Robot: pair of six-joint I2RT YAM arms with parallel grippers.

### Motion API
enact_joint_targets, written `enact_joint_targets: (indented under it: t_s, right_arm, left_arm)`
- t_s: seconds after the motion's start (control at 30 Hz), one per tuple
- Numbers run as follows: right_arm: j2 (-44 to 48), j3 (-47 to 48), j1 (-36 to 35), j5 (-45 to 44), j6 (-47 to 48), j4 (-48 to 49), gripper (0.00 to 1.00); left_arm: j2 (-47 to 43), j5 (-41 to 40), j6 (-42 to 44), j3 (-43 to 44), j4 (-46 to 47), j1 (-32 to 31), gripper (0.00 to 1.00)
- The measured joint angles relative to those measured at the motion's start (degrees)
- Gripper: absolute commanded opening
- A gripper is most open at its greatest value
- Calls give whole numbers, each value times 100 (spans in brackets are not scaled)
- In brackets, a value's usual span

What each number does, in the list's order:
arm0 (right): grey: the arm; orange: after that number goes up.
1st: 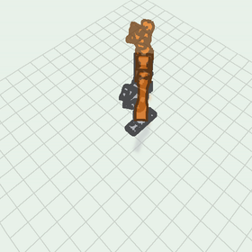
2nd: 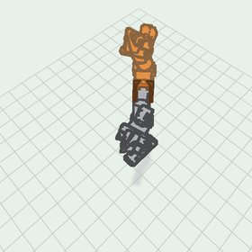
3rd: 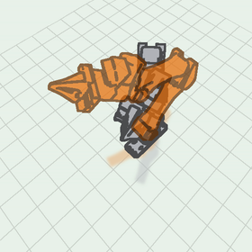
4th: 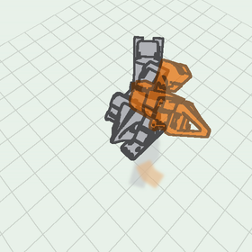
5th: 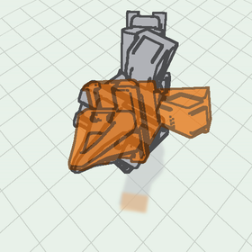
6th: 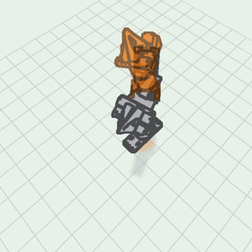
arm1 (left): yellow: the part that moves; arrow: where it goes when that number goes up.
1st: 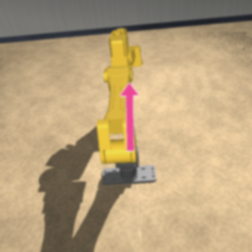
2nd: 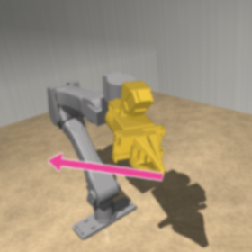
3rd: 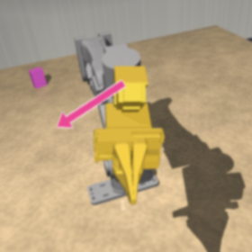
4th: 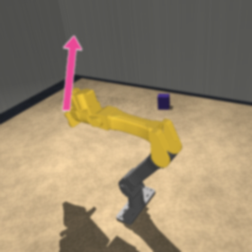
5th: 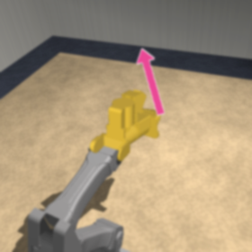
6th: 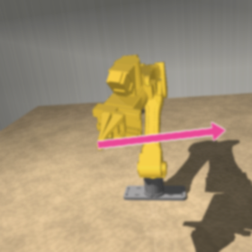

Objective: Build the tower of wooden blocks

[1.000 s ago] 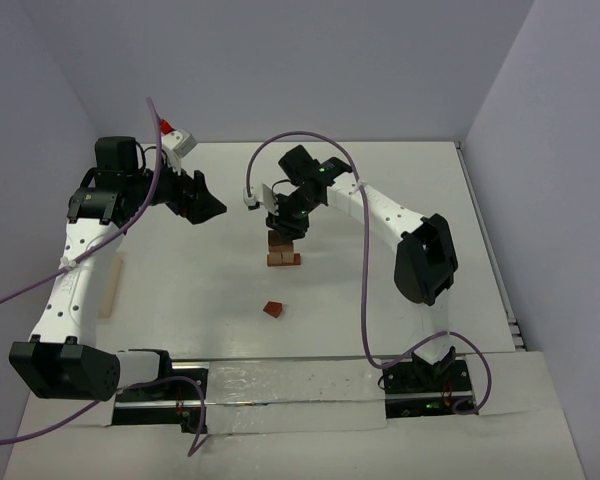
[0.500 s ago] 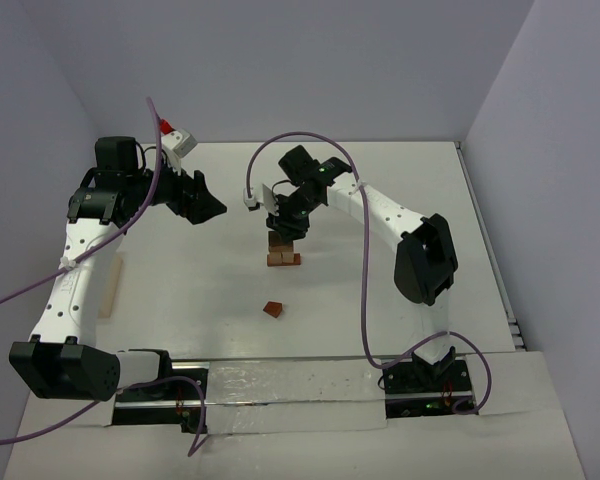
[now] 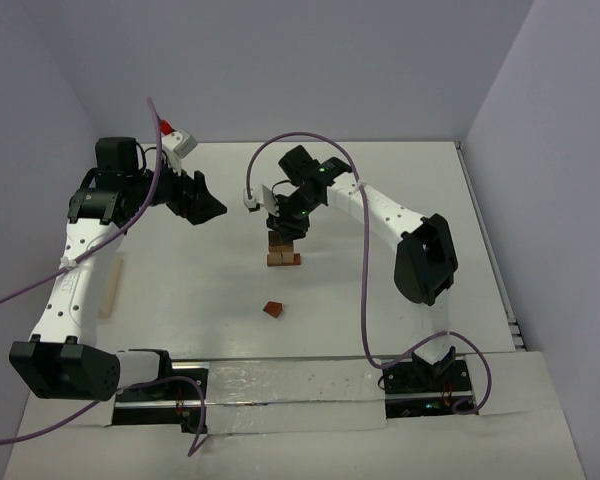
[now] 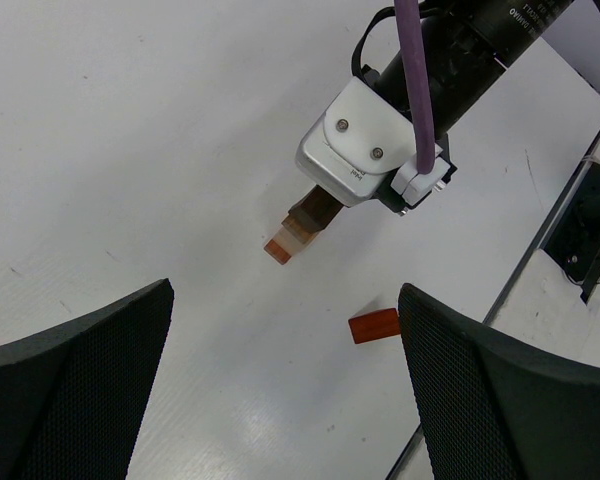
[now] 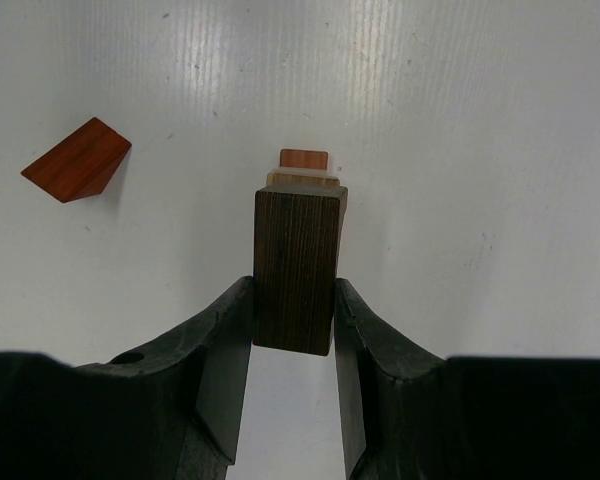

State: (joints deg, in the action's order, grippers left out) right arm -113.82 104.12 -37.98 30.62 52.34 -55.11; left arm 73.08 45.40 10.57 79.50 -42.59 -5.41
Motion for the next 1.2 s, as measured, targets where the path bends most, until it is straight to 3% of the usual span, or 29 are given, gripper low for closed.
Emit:
enact_joint_targets:
  t_s: [1.2]
  right_arm:
    - [-87, 11, -40, -21, 66, 2, 27]
  left_arm:
    - [11, 29, 0, -4, 0, 33, 99]
